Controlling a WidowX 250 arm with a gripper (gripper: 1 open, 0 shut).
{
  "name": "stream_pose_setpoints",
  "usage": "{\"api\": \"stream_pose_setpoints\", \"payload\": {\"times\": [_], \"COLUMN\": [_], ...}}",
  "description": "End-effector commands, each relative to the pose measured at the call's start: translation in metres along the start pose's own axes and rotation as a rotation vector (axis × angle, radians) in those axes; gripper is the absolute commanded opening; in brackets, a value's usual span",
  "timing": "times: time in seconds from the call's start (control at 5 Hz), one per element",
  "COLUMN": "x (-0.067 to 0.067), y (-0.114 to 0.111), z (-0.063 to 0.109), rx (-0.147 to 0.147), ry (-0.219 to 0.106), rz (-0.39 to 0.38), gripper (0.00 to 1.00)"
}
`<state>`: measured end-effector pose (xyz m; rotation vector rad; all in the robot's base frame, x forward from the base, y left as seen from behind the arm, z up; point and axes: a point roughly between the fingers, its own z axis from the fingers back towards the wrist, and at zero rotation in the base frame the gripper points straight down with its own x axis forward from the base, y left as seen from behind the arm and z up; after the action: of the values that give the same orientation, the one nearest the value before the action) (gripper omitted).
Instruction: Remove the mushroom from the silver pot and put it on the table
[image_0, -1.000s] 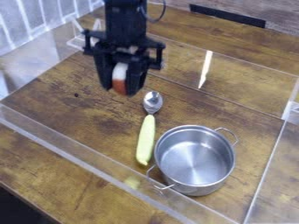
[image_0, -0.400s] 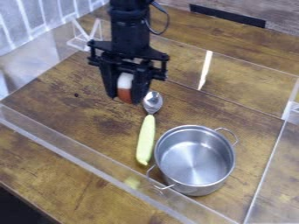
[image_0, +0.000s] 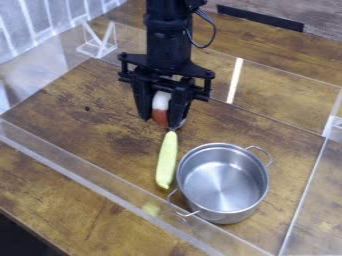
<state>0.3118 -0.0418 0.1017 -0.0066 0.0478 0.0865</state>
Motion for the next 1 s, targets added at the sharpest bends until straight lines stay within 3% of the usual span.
{"api": "stream_pose_setpoints", "payload": {"times": [0.0, 0.2, 0.6, 0.8], "x": [-0.003, 0.006, 0.025, 0.023], "y": [-0.01, -0.011, 0.008, 0.012], "z": [0.016, 0.022, 0.03, 0.025], "rx": [-0.004, 0.0, 0.025, 0.026], "ry": [-0.04, -0.036, -0.029, -0.021], "rz": [-0.021, -0.077, -0.149, -0.139], "gripper": [0.0, 0.0, 0.0, 0.0]}}
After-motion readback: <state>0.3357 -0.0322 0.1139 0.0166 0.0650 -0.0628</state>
